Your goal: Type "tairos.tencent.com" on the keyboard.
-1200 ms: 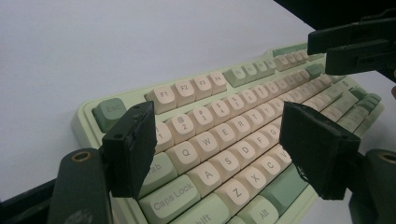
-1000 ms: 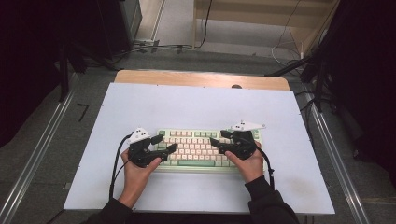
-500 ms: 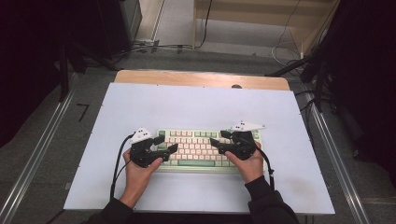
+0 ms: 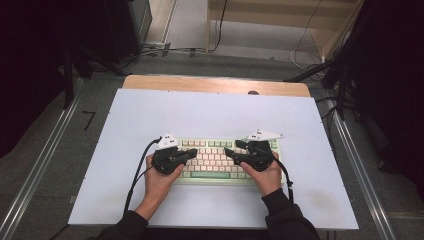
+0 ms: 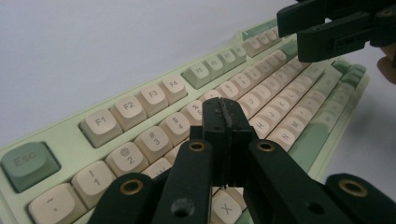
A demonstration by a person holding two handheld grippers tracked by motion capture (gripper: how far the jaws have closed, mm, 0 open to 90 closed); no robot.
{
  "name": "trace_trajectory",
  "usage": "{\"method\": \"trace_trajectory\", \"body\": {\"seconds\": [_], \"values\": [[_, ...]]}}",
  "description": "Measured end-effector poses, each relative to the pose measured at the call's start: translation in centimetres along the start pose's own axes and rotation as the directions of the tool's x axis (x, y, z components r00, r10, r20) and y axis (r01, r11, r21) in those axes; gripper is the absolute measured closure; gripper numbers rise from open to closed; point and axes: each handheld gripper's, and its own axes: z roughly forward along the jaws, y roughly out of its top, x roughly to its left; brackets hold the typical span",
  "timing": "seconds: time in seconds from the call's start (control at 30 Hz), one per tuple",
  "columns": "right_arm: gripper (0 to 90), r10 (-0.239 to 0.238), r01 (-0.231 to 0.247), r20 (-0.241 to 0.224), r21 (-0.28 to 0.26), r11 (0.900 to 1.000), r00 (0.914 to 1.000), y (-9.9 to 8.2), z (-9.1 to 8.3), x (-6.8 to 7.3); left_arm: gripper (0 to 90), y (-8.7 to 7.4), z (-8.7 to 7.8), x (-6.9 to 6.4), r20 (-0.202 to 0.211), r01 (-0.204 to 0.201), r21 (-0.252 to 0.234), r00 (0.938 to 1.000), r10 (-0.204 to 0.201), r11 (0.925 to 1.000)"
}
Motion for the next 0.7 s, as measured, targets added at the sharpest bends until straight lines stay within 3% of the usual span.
{"method": "trace_trajectory", "body": {"seconds": [0.23, 0.7], "values": [[42.0, -0.001, 0.001, -0.003, 0.005, 1.0000, 1.0000, 0.0, 0.1, 0.0, 90.0, 0.3, 1.0, -0.3, -0.018, -0.026, 0.032, 0.9995, 0.027, 0.9992], [42.1, 0.000, 0.000, -0.006, 0.005, 1.0000, 1.0000, 0.0, 0.1, 0.0, 90.0, 0.6, 2.3, -0.5, -0.046, -0.021, 0.096, 0.9986, 0.025, 0.9951]]}}
